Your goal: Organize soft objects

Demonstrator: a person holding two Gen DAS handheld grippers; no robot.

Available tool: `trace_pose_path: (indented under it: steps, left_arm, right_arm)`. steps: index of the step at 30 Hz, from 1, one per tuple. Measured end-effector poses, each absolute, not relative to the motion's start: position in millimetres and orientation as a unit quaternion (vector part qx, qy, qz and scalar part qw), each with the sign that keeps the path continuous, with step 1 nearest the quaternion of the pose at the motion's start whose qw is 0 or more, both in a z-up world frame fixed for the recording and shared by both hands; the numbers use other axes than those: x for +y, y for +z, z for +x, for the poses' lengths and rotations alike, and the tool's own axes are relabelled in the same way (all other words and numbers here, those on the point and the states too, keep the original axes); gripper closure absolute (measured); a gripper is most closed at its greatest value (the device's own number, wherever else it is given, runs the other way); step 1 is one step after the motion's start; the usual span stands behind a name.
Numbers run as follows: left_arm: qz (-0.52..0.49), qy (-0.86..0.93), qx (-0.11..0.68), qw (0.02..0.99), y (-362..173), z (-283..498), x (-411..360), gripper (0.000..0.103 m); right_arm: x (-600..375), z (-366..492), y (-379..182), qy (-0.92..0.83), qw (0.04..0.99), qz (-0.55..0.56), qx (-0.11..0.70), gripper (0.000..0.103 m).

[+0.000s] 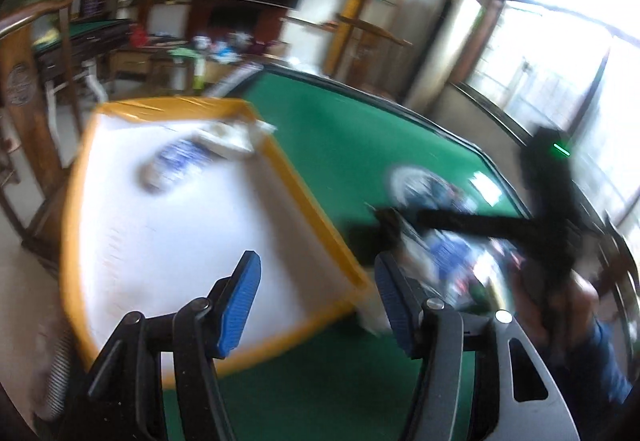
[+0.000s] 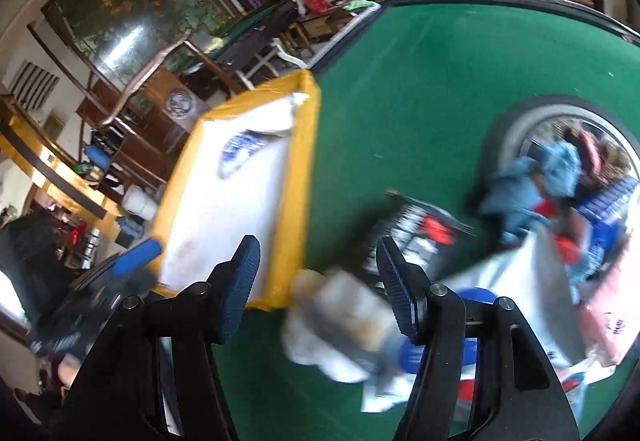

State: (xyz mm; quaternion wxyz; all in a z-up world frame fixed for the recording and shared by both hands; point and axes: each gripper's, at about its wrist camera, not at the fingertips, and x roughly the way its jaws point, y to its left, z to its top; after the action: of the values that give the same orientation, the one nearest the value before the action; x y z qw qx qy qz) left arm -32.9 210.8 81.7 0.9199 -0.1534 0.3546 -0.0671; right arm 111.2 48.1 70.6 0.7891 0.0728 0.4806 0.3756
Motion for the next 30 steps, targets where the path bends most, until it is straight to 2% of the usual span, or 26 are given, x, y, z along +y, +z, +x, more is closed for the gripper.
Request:
trace_pose_path:
  steps: [4,9,18,20,23,30]
  left_arm:
    - [-0.135,-0.088,0.37,0.915,73.9,-35.9,179.1,0.043]
    - [-0.116,-0.087,0.383,0.912,69.9,-37.2,165.6,0.043]
    - [-0.068,-0.113,0.4,0.907,61.8,-40.6,140.3,0.043]
    - [-0.061,-0.128,0.408,0.902,58.5,-40.6,131.8,0.042]
    - [-0.05,-0.145,0.42,0.894,51.1,-37.4,118.7,0.035]
    - [-0.01,-0.11,0.449,0.887,30.9,-21.9,93.8,0.034]
  right_arm:
    - [58.8,125.0,55.9,0.382,0.786,0.06,0.483,0.041]
    - [80.5,113.7,46.5,0.354,0.8,-0.081,0.478,0.04]
    - [47.0,49.2,34.4,0.378,0.767,-0.219,0.47,0.037]
    - [31.6,36.6,35.7,0.376,0.772,-0.222,0.462,0.037]
    - [6.2,28.4,40.7,0.392,0.778,-0.179,0.458,0.037]
    - [-30.9,47.4,54.0,0.402,0.794,-0.058,0.452,0.037]
